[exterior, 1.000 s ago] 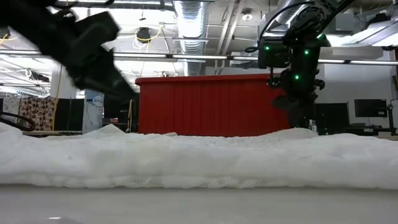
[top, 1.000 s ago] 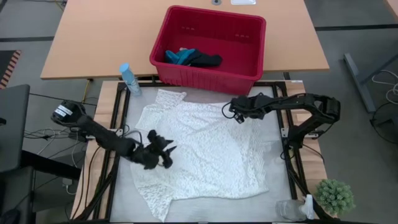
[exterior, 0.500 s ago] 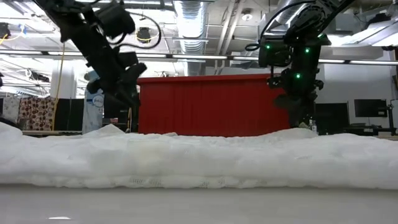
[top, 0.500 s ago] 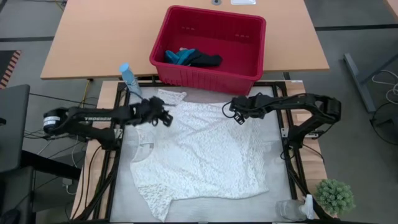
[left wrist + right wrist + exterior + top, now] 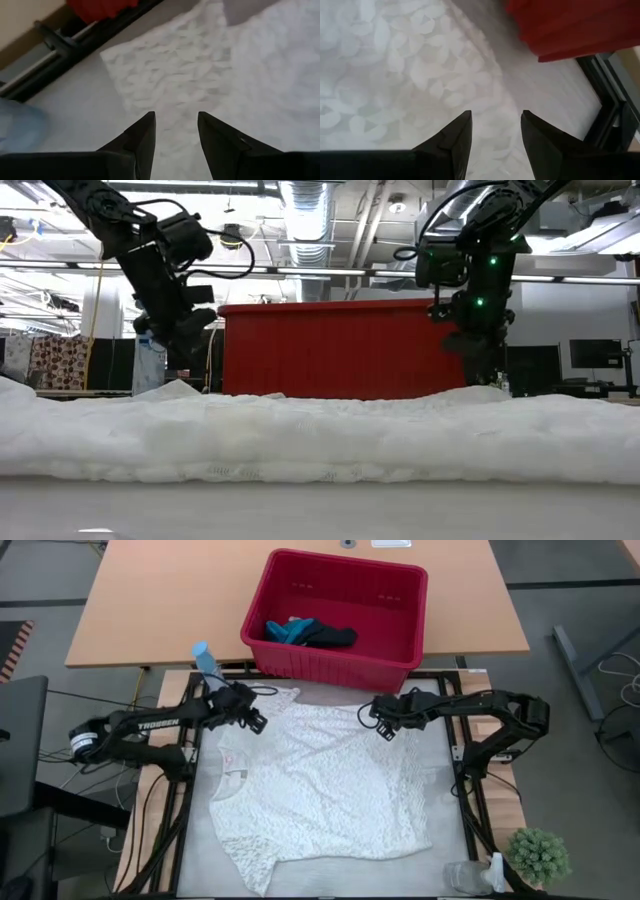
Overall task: Fold Laundry from Bin
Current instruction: Fold the white shirt
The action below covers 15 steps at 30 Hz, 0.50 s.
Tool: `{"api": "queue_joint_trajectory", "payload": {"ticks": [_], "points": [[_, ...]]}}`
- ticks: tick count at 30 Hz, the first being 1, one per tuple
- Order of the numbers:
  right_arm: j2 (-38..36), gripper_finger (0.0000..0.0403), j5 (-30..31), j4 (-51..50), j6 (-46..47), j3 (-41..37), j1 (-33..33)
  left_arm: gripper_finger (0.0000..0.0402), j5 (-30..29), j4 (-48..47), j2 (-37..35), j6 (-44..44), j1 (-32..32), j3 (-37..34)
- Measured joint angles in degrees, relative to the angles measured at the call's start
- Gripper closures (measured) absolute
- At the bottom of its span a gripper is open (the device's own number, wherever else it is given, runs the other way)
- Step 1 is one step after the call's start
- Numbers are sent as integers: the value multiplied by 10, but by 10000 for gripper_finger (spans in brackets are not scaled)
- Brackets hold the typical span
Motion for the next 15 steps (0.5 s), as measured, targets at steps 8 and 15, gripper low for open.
{"api": "queue_joint_trajectory", "payload": {"ticks": [8, 15], "points": [[0, 210, -16, 24, -9, 0, -10, 263, 88, 26, 0, 13, 89, 0], [0, 210, -58, 59, -21, 0, -41, 263, 164, 88, 0, 25, 105, 0]]}}
